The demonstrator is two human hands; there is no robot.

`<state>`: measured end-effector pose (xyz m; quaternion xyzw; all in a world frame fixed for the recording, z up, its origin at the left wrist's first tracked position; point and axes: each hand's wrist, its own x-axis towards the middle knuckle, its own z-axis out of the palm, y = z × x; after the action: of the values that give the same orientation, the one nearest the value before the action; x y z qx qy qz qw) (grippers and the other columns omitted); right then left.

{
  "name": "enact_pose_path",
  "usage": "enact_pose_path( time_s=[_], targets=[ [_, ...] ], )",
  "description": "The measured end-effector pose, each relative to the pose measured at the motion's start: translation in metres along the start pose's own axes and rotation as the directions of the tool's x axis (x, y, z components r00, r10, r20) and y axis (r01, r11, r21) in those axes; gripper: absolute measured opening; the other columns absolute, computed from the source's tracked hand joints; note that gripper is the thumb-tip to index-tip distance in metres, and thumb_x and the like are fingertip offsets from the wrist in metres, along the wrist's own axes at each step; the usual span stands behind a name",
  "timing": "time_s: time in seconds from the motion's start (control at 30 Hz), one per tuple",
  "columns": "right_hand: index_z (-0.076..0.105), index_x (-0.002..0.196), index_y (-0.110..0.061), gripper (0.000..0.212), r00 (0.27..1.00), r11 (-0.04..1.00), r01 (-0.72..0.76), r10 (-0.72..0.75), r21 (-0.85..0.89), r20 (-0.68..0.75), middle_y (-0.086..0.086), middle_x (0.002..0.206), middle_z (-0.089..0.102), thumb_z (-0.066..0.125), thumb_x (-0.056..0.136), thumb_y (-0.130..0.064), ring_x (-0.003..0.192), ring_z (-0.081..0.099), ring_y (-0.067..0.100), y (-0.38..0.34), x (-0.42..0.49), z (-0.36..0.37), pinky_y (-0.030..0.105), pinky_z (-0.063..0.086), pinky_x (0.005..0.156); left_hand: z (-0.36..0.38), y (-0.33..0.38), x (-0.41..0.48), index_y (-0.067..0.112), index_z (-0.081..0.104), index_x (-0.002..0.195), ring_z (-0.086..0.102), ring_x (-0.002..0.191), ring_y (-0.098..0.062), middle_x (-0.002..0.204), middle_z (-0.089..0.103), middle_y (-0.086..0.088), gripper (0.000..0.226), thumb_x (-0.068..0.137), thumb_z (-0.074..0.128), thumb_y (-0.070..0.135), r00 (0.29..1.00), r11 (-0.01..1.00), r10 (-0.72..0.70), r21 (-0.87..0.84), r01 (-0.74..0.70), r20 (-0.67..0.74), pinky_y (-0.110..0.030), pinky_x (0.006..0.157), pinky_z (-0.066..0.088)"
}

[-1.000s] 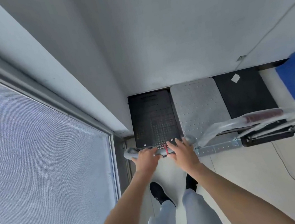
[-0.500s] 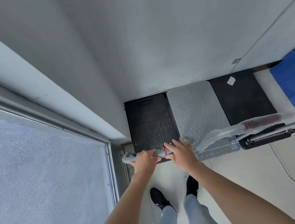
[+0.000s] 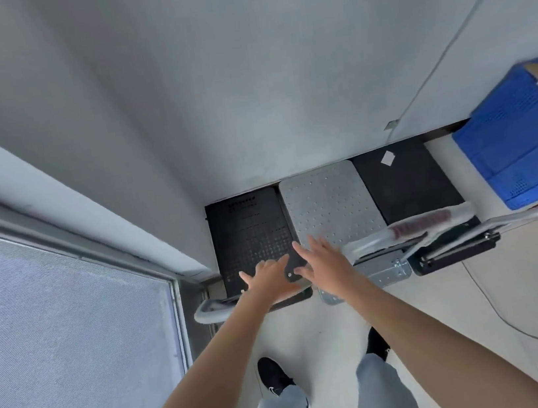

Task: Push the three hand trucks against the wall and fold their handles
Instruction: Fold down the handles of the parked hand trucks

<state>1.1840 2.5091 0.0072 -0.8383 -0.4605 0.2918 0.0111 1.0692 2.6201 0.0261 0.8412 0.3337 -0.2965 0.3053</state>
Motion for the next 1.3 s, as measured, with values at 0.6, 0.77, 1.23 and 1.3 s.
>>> enact_pose_path(
  time_s=[0.6,0.77,1.23,1.3],
  targets=[
    [0.018,0.150,-0.033,0.059,0.999,0.999,-0.047,0.047,-0.028,-0.006,0.009,0.164,0.008,0.035,0.098,-0.054,0.150,0.001,0.036,0.374,-0.054,-0.124,0.071,0.013,0.113,0.046,0.344,0.085,0.030,0.024,0.153,0.018,0.148,-0.031,0.159,0.027,-0.008,0.077,0.089,0.059,0.055,0.995,0.996,0.019,-0.090,-0.028,-0.101,-0.063,0.118,0.013],
    [0.015,0.152,-0.030,0.059,0.993,0.999,-0.013,0.017,-0.037,0.119,0.009,0.164,0.007,0.034,0.100,-0.052,0.150,-0.002,0.037,0.401,-0.056,-0.117,0.071,0.016,0.113,0.067,0.361,0.088,0.028,0.022,0.153,0.022,0.146,-0.033,0.156,0.033,-0.012,0.075,0.091,0.055,0.055,0.992,0.986,-0.089,-0.149,0.076,-0.085,-0.064,0.116,0.018],
    [0.006,0.153,-0.028,0.065,0.987,0.999,0.005,-0.011,0.034,0.163,0.012,0.162,0.009,0.039,0.100,-0.048,0.150,0.004,0.036,0.413,-0.044,-0.074,0.063,0.026,0.112,0.088,0.332,0.111,0.035,0.036,0.144,0.017,0.148,-0.028,0.156,0.028,-0.005,0.058,0.091,0.052,0.055,0.953,0.954,-0.289,-0.116,0.278,-0.088,-0.074,0.109,0.015],
    [0.007,0.154,-0.028,0.064,0.987,1.000,0.013,-0.018,0.028,0.158,0.013,0.162,0.010,0.039,0.101,-0.047,0.150,0.006,0.037,0.415,-0.039,-0.071,0.061,0.027,0.113,0.088,0.331,0.116,0.032,0.046,0.133,0.032,0.139,-0.029,0.140,0.045,-0.007,0.048,0.090,0.054,0.053,0.958,0.958,-0.271,-0.120,0.259,-0.092,-0.071,0.107,0.025]
  ],
)
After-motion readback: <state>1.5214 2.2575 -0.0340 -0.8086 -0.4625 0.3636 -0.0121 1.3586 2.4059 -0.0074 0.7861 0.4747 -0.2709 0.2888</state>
